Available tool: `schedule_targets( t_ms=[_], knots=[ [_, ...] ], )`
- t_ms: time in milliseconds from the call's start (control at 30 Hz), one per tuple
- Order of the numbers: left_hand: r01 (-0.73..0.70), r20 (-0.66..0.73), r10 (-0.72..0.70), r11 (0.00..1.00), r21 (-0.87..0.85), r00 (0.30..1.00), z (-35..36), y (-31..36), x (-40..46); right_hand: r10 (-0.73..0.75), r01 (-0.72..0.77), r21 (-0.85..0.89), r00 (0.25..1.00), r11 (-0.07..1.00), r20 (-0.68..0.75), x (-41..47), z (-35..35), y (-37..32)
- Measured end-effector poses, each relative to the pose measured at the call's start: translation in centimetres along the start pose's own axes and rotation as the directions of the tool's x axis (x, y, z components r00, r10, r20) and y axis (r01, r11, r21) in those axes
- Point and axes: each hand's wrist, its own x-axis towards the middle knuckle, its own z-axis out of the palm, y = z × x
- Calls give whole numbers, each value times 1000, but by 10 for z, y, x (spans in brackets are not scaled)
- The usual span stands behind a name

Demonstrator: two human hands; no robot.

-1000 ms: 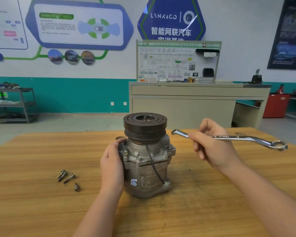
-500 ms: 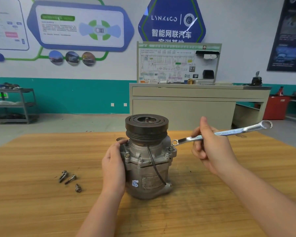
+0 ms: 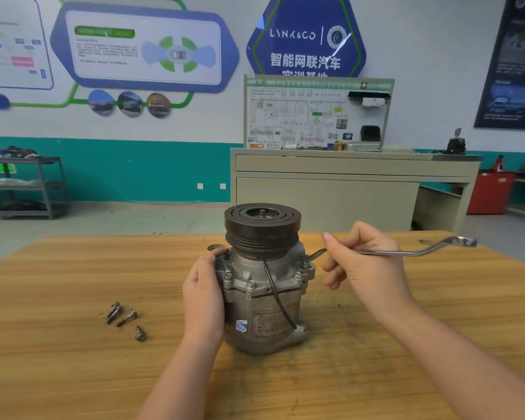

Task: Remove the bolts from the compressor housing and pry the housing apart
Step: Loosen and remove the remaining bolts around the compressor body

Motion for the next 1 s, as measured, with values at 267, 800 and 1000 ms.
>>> schedule_targets(
  t_ms=[267, 800, 1000],
  knots=[
    [-6, -4, 6, 1000, -8, 1000, 1, 1, 0, -179, 171, -499, 983, 849, 33, -10, 0, -19],
    [8, -13, -8, 1000, -8, 1000, 1, 1, -1, 138, -142, -30, 984, 989, -109, -31, 11, -1],
    [-9, -26, 9, 1000, 2, 1000, 2, 1, -1, 610, -680, 336, 733, 652, 301, 36, -17, 12]
  ],
)
